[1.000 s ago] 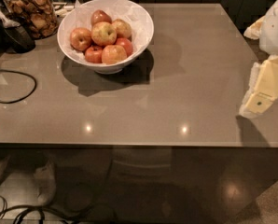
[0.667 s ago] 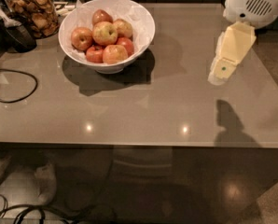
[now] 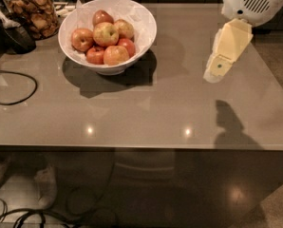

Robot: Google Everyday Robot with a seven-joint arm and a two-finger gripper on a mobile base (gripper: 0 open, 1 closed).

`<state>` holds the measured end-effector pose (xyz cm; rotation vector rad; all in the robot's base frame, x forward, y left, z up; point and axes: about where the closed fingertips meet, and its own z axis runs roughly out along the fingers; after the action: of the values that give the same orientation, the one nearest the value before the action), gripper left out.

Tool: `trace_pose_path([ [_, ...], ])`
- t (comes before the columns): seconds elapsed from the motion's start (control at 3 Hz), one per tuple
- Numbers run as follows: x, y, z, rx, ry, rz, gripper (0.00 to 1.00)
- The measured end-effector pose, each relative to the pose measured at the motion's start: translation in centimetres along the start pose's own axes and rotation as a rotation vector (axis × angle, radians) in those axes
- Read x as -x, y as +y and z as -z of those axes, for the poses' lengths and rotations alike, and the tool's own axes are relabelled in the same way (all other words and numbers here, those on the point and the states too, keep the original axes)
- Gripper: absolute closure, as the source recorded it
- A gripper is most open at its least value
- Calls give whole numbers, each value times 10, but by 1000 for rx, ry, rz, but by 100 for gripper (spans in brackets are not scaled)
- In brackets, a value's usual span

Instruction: Pick apple from white bowl

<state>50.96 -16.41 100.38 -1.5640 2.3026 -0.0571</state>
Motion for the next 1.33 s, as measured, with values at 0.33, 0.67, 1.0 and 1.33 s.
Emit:
trace_pose_path([
  [0.33, 29, -2, 9, 12, -48, -6, 0],
  [0.67, 69, -8, 13, 15, -81, 25, 0],
  [1.0, 77, -11, 15, 0, -102, 32, 0],
  [1.33, 89, -14, 4, 12, -152, 14, 0],
])
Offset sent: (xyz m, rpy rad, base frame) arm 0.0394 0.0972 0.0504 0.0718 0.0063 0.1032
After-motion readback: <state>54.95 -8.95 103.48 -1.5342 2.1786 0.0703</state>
